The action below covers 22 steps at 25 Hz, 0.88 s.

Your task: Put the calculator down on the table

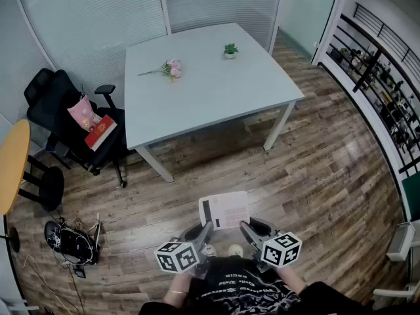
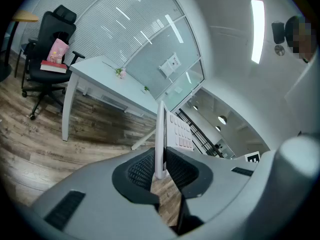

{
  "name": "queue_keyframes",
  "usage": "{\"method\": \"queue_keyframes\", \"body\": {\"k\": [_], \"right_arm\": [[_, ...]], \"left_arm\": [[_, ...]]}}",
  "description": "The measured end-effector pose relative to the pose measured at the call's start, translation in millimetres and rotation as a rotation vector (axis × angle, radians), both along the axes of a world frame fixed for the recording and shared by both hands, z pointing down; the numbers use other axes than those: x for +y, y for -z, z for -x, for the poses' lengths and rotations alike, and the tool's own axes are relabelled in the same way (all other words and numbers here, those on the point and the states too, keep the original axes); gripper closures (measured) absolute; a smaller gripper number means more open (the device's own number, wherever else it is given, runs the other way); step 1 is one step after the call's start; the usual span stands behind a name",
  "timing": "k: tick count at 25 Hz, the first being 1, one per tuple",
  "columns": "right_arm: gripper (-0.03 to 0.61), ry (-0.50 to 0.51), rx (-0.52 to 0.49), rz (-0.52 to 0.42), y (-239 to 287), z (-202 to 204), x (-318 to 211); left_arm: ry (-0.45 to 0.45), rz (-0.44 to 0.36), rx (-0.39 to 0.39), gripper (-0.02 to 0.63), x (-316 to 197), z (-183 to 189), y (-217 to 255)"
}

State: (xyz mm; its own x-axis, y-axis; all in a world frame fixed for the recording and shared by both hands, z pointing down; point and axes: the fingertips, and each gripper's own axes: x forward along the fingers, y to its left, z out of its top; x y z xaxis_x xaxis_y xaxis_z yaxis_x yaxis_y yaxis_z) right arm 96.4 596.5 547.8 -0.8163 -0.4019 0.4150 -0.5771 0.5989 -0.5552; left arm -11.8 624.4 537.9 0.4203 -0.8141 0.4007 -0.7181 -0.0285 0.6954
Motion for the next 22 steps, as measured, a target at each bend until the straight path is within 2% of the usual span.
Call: {"method": "queue_keyframes", "body": {"k": [12, 22], "right_arm": [[0.468, 0.009, 0.027, -0.038, 1, 9, 9], [0.451, -0.054, 0.048, -0.058, -1, 15, 24]], "left_arm": [[0.002, -0.011, 0.003, 0.538, 10, 8, -2], [-0.068, -0.019, 0.008, 0.540, 19, 15, -3]]}}
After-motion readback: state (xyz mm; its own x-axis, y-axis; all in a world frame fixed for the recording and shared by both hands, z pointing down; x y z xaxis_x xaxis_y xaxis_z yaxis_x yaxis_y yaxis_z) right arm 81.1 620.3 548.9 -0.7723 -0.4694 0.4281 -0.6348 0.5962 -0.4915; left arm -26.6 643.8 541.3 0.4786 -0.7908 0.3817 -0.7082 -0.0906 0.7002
